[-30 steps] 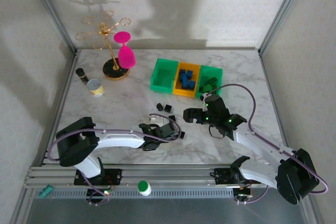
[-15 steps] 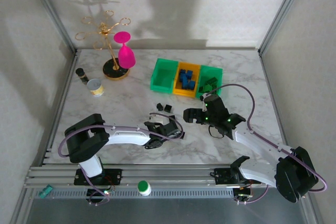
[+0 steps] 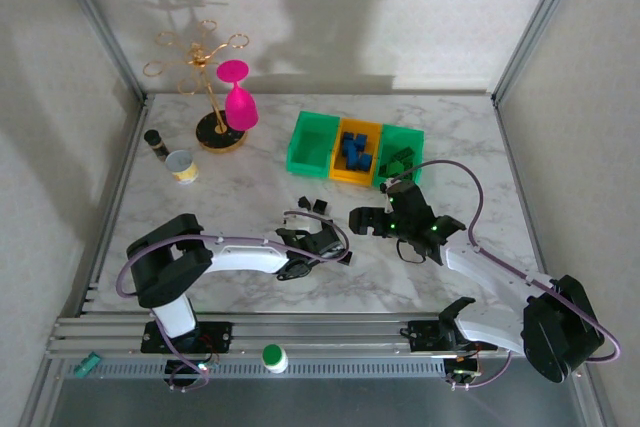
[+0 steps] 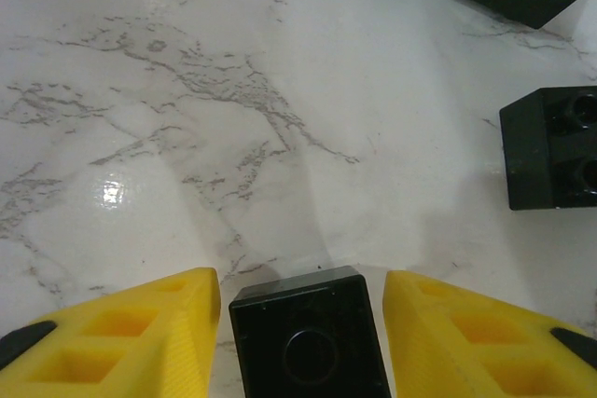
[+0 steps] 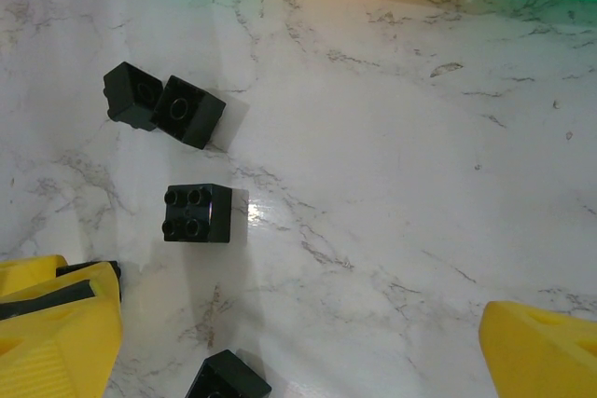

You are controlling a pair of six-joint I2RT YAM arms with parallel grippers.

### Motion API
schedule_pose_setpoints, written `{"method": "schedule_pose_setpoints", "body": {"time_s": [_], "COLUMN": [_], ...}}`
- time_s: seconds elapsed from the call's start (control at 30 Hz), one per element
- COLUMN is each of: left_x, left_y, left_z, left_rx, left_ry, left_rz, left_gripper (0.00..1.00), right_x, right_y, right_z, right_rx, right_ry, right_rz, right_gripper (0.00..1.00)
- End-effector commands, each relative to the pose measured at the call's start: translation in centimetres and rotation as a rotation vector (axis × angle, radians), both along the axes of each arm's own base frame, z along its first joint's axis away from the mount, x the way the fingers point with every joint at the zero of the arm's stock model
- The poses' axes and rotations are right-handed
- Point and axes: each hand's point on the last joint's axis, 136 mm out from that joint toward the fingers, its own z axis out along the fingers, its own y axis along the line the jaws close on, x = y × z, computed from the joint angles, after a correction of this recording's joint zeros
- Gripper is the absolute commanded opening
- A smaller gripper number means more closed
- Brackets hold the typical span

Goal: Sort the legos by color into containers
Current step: Pick up the lego from the middle-left of the table.

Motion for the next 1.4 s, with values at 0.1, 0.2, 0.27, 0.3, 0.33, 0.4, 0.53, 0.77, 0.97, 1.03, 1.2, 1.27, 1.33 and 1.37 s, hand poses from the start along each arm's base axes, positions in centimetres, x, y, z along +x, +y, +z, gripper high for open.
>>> {"method": "schedule_pose_setpoints", "body": {"time_s": [0.1, 0.2, 0.27, 0.3, 0.33, 0.4, 0.53, 0.77, 0.97, 1.03, 1.2, 1.27, 1.33, 1.37], "left_x": [-0.1, 0.0, 0.0, 0.0, 0.1, 0.1, 0.4, 1.0, 2.8, 3.9, 8.1, 10.0, 12.1, 13.2], "left_y": [0.4, 0.5, 0.5, 0.5, 0.5, 0.6, 0.7, 0.5, 0.6, 0.7, 0.8, 0.8, 0.7, 0.6], "left_z": [-0.9, -0.8, -0.6, -0.5, -0.3, 0.2, 1.9, 5.4, 9.7, 10.8, 14.3, 15.4, 15.7, 15.8], "left_rx": [0.000, 0.005, 0.004, 0.001, -0.001, -0.009, -0.024, -0.051, -0.038, -0.044, -0.055, -0.065, -0.088, -0.098], "left_ry": [0.013, 0.010, 0.006, 0.003, 0.001, -0.008, -0.043, -0.105, -0.182, -0.201, -0.265, -0.289, -0.294, -0.302], "left_rz": [0.032, 0.032, 0.033, 0.033, 0.034, 0.037, 0.038, 0.022, 0.003, 0.002, 0.005, 0.008, 0.006, 0.009], "left_gripper": [0.44, 0.42, 0.39, 0.38, 0.37, 0.36, 0.35, 0.35, 0.35, 0.35, 0.35, 0.35, 0.35, 0.35], "right_x": [0.7, 0.7, 0.8, 0.8, 0.8, 0.8, 0.9, 1.2, 1.3, 1.4, 2.0, 2.6, 3.2, 3.4], "right_y": [0.2, 0.3, 0.4, 0.4, 0.4, 0.4, 0.3, -0.1, -0.3, -0.6, -1.2, -1.9, -2.5, -2.7], "right_z": [0.9, 1.1, 1.2, 1.2, 1.3, 1.5, 2.1, 3.0, 4.5, 4.9, 5.7, 5.7, 5.7, 5.8], "right_rx": [-0.007, -0.004, -0.001, -0.001, 0.000, -0.001, 0.005, 0.006, 0.040, 0.037, 0.054, 0.053, 0.059, 0.070], "right_ry": [-0.033, -0.035, -0.039, -0.039, -0.040, -0.043, -0.056, -0.069, -0.102, -0.108, -0.119, -0.100, -0.086, -0.081], "right_rz": [-0.006, -0.006, -0.005, -0.004, -0.005, -0.007, -0.010, -0.044, -0.069, -0.084, -0.144, -0.194, -0.230, -0.244], "right_gripper": [0.99, 0.99, 0.99, 0.99, 0.99, 0.99, 0.99, 0.99, 0.99, 0.99, 0.99, 0.99, 0.99, 0.99]}}
